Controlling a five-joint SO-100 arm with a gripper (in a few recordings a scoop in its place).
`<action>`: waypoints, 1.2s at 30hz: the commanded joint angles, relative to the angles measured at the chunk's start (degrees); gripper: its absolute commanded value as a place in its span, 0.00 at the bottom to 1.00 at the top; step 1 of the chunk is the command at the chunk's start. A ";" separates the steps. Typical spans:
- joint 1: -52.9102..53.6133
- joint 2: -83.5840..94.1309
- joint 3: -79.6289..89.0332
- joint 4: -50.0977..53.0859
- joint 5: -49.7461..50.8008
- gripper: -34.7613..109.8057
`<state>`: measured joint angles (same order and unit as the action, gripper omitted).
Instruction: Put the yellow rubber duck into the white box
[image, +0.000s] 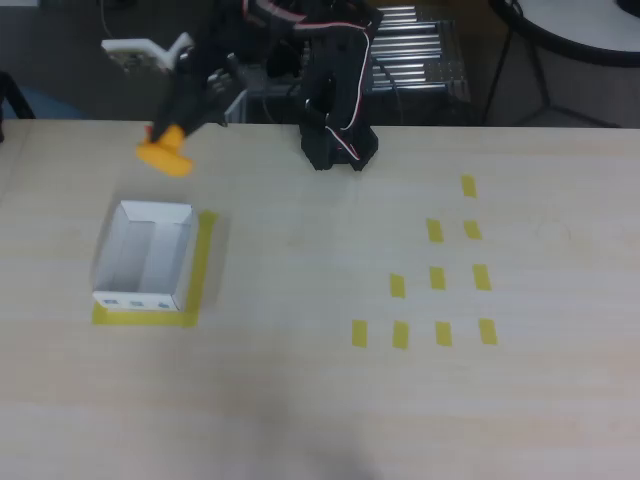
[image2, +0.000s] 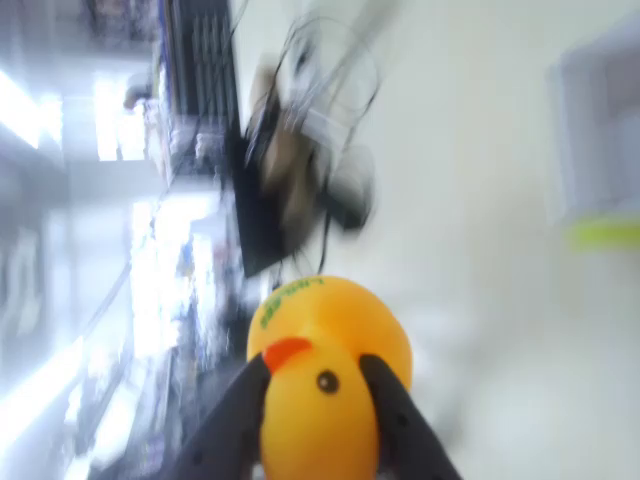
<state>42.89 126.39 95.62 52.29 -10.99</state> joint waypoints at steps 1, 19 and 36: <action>11.43 0.97 12.04 -11.87 -2.29 0.24; 9.05 -32.87 7.03 -19.42 -15.82 0.24; 9.14 -38.14 5.10 -21.97 -20.48 0.41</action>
<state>51.77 87.10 104.59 33.22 -29.62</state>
